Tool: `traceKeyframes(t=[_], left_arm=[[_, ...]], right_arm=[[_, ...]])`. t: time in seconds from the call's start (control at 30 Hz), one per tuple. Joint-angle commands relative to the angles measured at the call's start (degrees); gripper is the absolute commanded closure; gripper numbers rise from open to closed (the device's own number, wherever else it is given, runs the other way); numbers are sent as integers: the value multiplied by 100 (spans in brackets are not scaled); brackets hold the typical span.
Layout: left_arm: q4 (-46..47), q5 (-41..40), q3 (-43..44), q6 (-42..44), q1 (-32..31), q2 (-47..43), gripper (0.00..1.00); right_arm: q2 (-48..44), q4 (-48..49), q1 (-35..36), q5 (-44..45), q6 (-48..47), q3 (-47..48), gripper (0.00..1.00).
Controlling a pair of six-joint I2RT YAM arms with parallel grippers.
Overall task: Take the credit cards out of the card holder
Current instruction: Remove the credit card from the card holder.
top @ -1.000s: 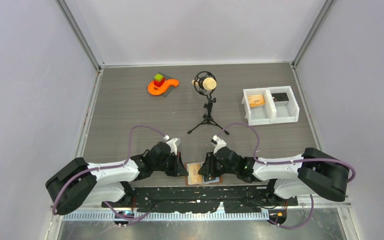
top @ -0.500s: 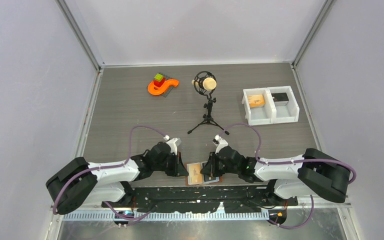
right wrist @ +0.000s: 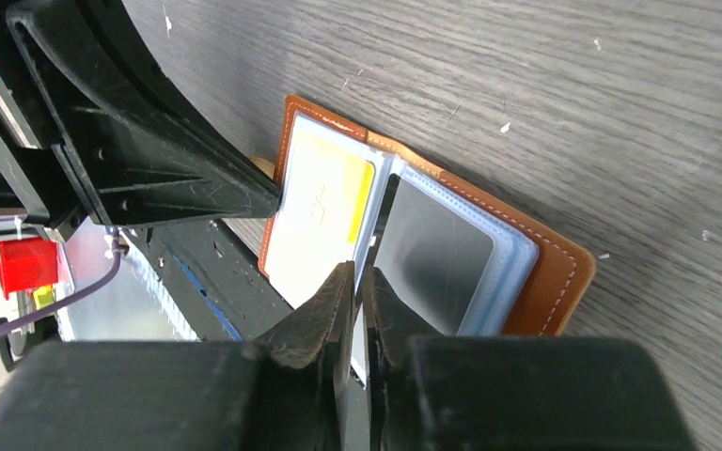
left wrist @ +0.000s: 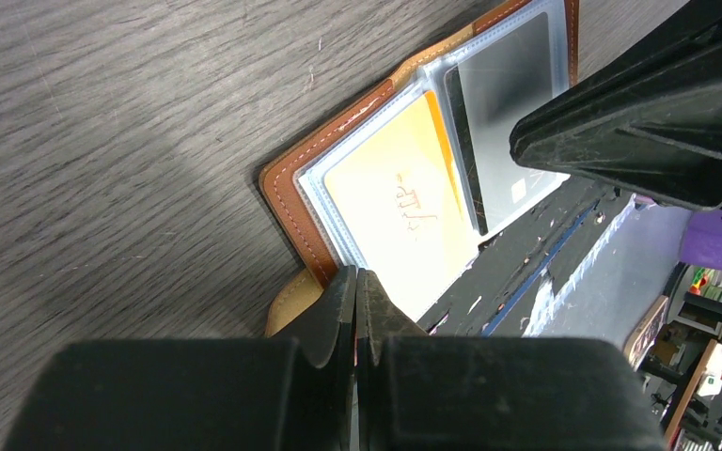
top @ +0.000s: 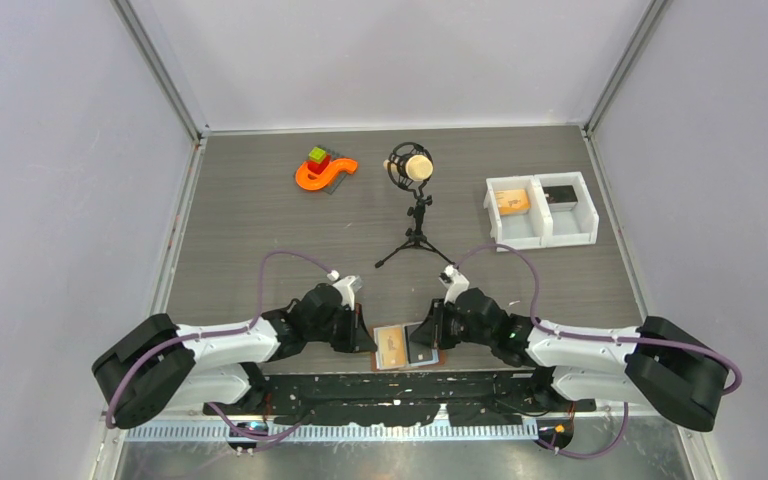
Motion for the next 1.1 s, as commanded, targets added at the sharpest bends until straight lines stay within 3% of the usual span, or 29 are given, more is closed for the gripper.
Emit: traceKeyframes(t=[0.0, 0.17, 1.07], left_arm=[[-87, -113, -34, 45, -26, 161, 100], [70, -7, -51, -13, -26, 230, 100], [99, 49, 24, -23, -26, 359, 100]], right_arm=[[113, 224, 15, -273, -40, 117, 80], [374, 408, 101, -304, 20, 199, 74], [1221, 807, 241, -268, 305, 350, 75]])
